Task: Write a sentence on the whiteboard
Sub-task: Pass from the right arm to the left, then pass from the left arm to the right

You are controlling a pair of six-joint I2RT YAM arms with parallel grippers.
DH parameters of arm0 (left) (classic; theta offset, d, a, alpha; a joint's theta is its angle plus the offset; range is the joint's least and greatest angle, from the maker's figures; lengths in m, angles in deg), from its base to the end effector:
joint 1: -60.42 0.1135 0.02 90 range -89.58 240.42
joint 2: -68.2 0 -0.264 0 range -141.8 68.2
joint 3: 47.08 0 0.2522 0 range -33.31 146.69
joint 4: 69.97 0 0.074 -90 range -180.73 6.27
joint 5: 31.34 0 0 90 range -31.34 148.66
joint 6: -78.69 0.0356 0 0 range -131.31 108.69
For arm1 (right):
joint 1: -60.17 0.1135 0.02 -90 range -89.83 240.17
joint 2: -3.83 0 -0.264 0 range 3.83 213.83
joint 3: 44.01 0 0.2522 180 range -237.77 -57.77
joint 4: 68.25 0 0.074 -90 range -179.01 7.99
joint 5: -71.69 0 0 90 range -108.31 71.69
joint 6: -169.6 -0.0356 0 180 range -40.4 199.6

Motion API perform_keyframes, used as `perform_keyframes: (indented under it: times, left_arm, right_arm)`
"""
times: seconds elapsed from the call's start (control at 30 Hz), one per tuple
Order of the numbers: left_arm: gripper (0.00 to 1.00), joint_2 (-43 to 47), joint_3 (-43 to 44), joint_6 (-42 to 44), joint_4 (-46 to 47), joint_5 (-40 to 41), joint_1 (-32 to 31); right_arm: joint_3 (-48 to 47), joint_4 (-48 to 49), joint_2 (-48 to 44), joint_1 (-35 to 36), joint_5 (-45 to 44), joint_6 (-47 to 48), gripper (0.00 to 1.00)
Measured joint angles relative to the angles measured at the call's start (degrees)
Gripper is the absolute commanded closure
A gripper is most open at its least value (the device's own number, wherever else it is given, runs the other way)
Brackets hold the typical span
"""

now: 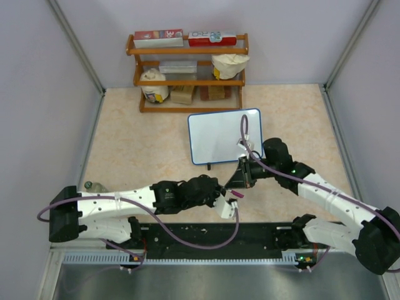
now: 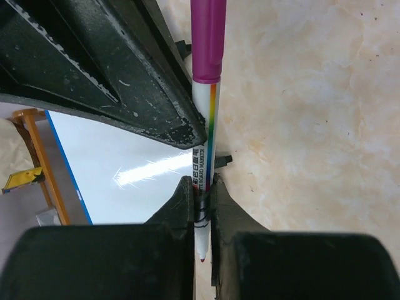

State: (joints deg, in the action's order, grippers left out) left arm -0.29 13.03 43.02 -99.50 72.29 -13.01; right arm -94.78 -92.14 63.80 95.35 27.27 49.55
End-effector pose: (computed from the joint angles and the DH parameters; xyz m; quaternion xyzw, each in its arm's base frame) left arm 0.0817 -0.2453 0.2556 0.7781 0.4395 0.0328 0.4476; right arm 0.1649 0.1474 0.2477 -0.2207 0.8015 0.5236 0.1864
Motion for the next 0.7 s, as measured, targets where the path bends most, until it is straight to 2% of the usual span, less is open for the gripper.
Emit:
perform_keyframes:
  times: [0.1,0.17,0.2,0.23,0.3,0.33,0.43,0.5,0.53,0.6,0.7]
  left_arm:
    - [1.0,-0.52,0.35,-0.04,-0.22,0.46,-0.26]
    - [1.0,-0.5,0.35,-0.02,-0.11,0.59,-0.28]
    - [1.0,-0.44,0.35,0.04,-0.04,0.72,-0.37]
    - [1.0,-0.33,0.35,0.11,0.07,0.81,-0.44]
    - [1.0,0.07,0.35,0.22,0.35,0.85,-0.46]
    - [1.0,0.35,0.35,0.28,0.35,0.81,-0.48]
    - [1.0,1.2,0.35,0.31,0.35,0.55,-0.76]
    - [1.0,1.79,0.35,0.26,0.35,0.31,-0.98]
    - [1.0,2.03,0.33,0.13,0.33,0.2,-1.05]
    - [1.0,2.56,0.33,-0.96,0.2,-1.01,-1.11]
    - [1.0,3.1,0.55,-3.43,-2.08,-4.15,-1.16]
  right_arm:
    - [0.04,-0.26,-0.37,-0.33,-0.72,-0.22,1.0]
    - [0.04,-0.26,-0.74,-0.37,-1.11,-0.42,0.93]
    - [0.04,-0.28,-1.07,-0.5,-1.42,-0.66,0.88]
    - [0.04,-0.31,-1.33,-0.52,-1.6,-0.85,0.76]
    - [-0.07,-0.33,-2.19,-0.74,-2.12,-1.49,0.64]
    - [-0.28,-0.15,-2.64,-0.85,-2.58,-1.79,0.53]
    - [-1.51,0.2,-4.13,-1.44,-4.72,-2.47,0.36]
    - [-2.73,0.61,-5.4,-1.99,-6.67,-2.78,0.33]
    - [-3.26,0.79,-6.16,-2.27,-7.78,-2.93,0.25]
    - [-4.02,0.94,-7.78,-2.86,-10.14,-3.34,0.19]
    - [-4.24,1.18,-11.1,-3.67,-14.84,-4.0,0.05]
